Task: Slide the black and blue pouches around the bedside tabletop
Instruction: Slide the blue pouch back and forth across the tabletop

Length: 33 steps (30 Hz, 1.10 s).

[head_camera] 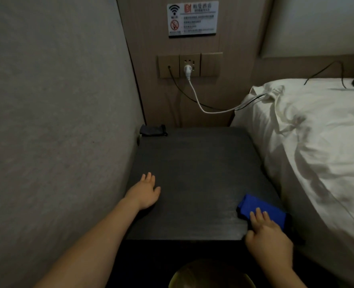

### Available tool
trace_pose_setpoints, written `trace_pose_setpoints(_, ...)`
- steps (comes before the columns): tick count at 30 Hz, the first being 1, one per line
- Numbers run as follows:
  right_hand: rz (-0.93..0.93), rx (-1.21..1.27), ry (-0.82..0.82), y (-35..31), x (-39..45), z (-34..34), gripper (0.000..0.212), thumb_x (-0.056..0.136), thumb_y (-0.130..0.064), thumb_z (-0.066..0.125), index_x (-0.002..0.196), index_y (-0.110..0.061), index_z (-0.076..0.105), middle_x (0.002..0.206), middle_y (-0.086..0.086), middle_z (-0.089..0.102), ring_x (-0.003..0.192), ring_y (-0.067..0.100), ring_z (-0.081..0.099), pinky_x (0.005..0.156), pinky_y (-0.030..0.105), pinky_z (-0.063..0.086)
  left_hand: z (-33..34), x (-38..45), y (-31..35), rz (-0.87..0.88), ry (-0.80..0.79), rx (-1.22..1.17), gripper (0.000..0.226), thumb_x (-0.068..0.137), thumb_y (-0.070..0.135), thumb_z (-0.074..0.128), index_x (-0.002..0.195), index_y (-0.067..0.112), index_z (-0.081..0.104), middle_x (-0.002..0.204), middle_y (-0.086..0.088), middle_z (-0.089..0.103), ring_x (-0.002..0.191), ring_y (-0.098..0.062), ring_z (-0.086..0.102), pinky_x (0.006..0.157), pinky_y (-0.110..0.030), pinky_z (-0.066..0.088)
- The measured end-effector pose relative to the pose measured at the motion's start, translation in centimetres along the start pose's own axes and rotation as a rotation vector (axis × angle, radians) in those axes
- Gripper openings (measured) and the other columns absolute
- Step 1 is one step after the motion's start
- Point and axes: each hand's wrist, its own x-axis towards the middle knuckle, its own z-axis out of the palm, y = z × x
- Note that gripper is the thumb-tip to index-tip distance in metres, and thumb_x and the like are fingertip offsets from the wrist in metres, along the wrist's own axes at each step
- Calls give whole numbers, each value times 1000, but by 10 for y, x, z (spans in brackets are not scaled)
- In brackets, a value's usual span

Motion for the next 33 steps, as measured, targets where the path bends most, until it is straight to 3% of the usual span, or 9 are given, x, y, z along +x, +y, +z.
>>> trace_pose_setpoints(3,-54,-28,-25,-39,-8,10,58,67,-29,57,122,-13,64,134,6,56,122,20,55,95,35,50,-7,3,-1,-16,-48,-54,59,103,34,20,153,7,6,162,-9,-4,150,-24,0,123,-32,8)
trace_pose_setpoints(6,-199,-49,-4,-85,-11,21,56,26,-29,79,79,-7,79,89,10,76,81,23,73,64,34,58,-15,5,-2,-52,-49,-125,51,105,22,12,152,2,5,161,-15,-3,150,-28,3,121,-34,8)
trace_pose_setpoints(9,-312,-11,-18,-129,-19,31,57,30,-35,72,81,-9,79,91,7,76,84,21,73,67,32,58,-19,15,-11,-75,-49,-110,50,105,18,9,152,3,6,161,-15,4,150,-27,10,122,-34,11)
trace_pose_setpoints(14,-470,41,-174,-197,-28,42,61,79,-27,49,136,-5,46,147,14,38,138,28,35,112,38,28,-20,26,-21,-58,-74,-101,53,104,30,14,151,7,16,159,-15,19,147,-27,21,120,-31,18)
trace_pose_setpoints(17,-525,108,-148,-230,-30,54,58,45,-37,62,95,-11,76,106,9,72,97,22,70,80,32,55,-22,29,-21,-59,-87,-107,54,103,33,16,151,9,18,158,-14,21,147,-26,22,119,-31,18)
trace_pose_setpoints(19,-565,108,-127,-248,-34,64,54,44,-40,58,87,-14,78,94,4,75,87,19,72,73,28,57,-23,30,-20,-73,-107,-122,54,103,34,16,152,10,17,159,-13,21,147,-25,21,119,-31,17)
trace_pose_setpoints(23,-614,164,-161,-266,-41,69,47,61,-44,46,88,-20,77,92,0,74,86,18,70,73,25,55,-26,29,-18,-75,-115,-123,54,103,32,16,151,7,17,159,-14,20,147,-26,22,118,-30,18)
trace_pose_setpoints(28,-688,260,-161,-253,-47,73,45,51,-45,64,89,-24,75,94,-7,73,85,11,69,71,19,54,-25,25,-16,-64,-130,-81,54,104,29,13,152,5,11,160,-14,16,148,-25,20,119,-30,16)
trace_pose_setpoints(33,-741,216,-156,-237,-50,70,47,51,-38,48,88,-28,76,96,-15,73,89,4,68,73,15,53,-22,15,-10,-20,-119,-49,51,104,18,9,152,2,6,161,-14,1,150,-28,8,121,-34,10)
